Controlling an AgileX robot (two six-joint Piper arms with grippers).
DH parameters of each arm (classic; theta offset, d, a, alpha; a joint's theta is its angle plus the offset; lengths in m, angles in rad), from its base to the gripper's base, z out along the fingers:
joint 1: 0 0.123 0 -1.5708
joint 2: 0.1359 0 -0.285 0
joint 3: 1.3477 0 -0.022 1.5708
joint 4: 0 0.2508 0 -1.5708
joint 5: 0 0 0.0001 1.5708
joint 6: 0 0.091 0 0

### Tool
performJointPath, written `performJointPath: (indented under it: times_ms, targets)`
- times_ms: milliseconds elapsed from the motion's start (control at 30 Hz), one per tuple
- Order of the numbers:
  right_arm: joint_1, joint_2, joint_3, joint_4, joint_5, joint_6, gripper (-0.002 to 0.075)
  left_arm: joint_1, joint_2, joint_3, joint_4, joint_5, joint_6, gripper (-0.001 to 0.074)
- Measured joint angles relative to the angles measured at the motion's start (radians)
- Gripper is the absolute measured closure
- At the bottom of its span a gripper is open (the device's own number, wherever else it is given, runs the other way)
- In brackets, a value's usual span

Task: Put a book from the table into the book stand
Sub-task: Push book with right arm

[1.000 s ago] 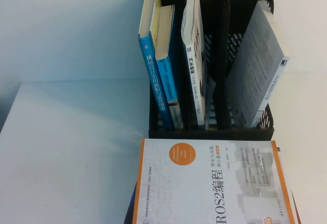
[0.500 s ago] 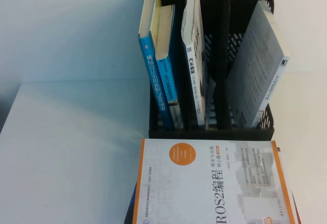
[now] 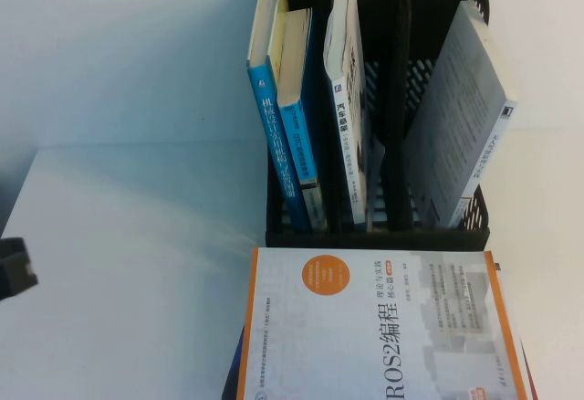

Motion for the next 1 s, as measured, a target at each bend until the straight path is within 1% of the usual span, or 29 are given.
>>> performJointPath:
  times_ms: [133, 200, 267, 333, 400, 500, 633, 733, 867, 1000]
  targets:
    - [0.005, 0.175, 0.0, 0.037, 0.092, -0.065, 0.0729, 0.0, 0.059, 0.0, -0.26, 0.0, 0.272, 0.0738]
    - [0.005, 0.255, 0.0, 0.092, 0.104, -0.103, 0.0729, 0.0, 0.094, 0.0, -0.377, 0.0, 0.391, 0.0738]
    - [0.005, 0.315, 0.0, 0.171, 0.104, -0.168, 0.0729, 0.003, 0.135, 0.0, -0.476, 0.007, 0.471, 0.0738]
    - [0.005, 0.357, 0.0, 0.253, 0.104, -0.237, 0.0729, 0.022, 0.185, 0.0, -0.537, 0.023, 0.528, 0.0738]
    - [0.005, 0.401, 0.0, 0.317, 0.104, -0.289, 0.0729, 0.058, 0.233, 0.0, -0.576, 0.047, 0.571, 0.0738]
    - [0.007, 0.459, 0.0, 0.358, 0.104, -0.319, 0.0729, 0.139, 0.299, 0.0, -0.653, 0.121, 0.657, 0.0738]
    - [0.007, 0.525, 0.0, 0.39, 0.08, -0.329, 0.0729, 0.248, 0.386, 0.0, -0.826, 0.22, 0.807, 0.0738]
    - [0.007, 0.573, 0.0, 0.425, 0.034, -0.332, 0.0729, 0.298, 0.456, -0.001, -0.898, 0.271, 0.873, 0.0738]
    - [0.012, 0.653, 0.0, 0.493, -0.037, -0.351, 0.0729, 0.308, 0.545, -0.002, -0.897, 0.297, 0.89, 0.0738]
    - [0.051, 0.755, -0.002, 0.533, -0.108, -0.375, 0.0729, 0.308, 0.636, -0.002, -0.916, 0.298, 0.894, 0.0738]
